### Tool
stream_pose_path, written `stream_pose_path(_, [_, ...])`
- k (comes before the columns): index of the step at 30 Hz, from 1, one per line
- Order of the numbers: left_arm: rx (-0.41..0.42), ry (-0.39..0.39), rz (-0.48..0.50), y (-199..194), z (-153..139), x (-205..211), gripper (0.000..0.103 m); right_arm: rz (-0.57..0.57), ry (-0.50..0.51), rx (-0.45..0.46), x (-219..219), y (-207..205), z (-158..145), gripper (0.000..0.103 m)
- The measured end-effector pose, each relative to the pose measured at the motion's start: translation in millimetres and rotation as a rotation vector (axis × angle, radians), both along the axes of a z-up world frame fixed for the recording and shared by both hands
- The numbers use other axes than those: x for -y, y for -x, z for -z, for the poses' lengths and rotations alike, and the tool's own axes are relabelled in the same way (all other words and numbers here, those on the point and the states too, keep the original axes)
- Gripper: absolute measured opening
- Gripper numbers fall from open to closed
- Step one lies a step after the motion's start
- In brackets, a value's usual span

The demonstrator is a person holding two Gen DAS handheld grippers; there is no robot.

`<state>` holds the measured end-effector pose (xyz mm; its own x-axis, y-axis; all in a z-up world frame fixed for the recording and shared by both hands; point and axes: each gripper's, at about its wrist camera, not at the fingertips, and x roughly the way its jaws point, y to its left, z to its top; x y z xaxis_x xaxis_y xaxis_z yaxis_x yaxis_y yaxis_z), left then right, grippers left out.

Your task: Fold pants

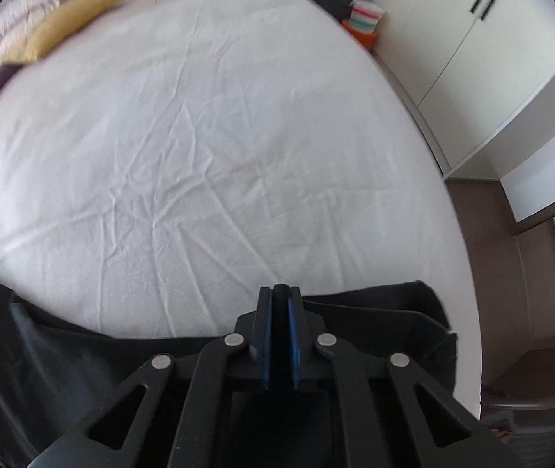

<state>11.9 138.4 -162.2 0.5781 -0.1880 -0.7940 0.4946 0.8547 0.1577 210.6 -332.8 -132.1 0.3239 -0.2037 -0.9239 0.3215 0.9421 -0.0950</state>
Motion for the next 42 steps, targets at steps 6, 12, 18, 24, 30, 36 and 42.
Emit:
stream_pose_path(6, [-0.005,-0.019,-0.007,-1,0,4,0.012,0.046,-0.1,0.203,21,65,-40,0.007])
stream_pose_path(12, [-0.011,-0.026,-0.018,-3,0,9,0.012,0.195,-0.203,0.354,58,162,-43,0.007])
stream_pose_path(18, [-0.023,-0.023,-0.04,-9,0,11,0.013,0.457,-0.385,0.371,109,246,11,0.007])
stream_pose_path(24, [-0.03,-0.06,-0.056,-11,-1,18,0.013,0.471,-0.409,0.313,107,255,27,0.007])
stream_pose_path(30, [-0.035,-0.07,-0.077,-11,-2,23,0.013,0.49,-0.412,0.335,109,268,29,0.007])
stream_pose_path(36, [-0.028,-0.069,-0.084,-9,-3,25,0.013,0.506,-0.408,0.338,111,276,30,0.006])
stream_pose_path(42, [-0.016,-0.062,-0.09,-5,-3,24,0.014,0.497,-0.372,0.306,107,272,43,0.006])
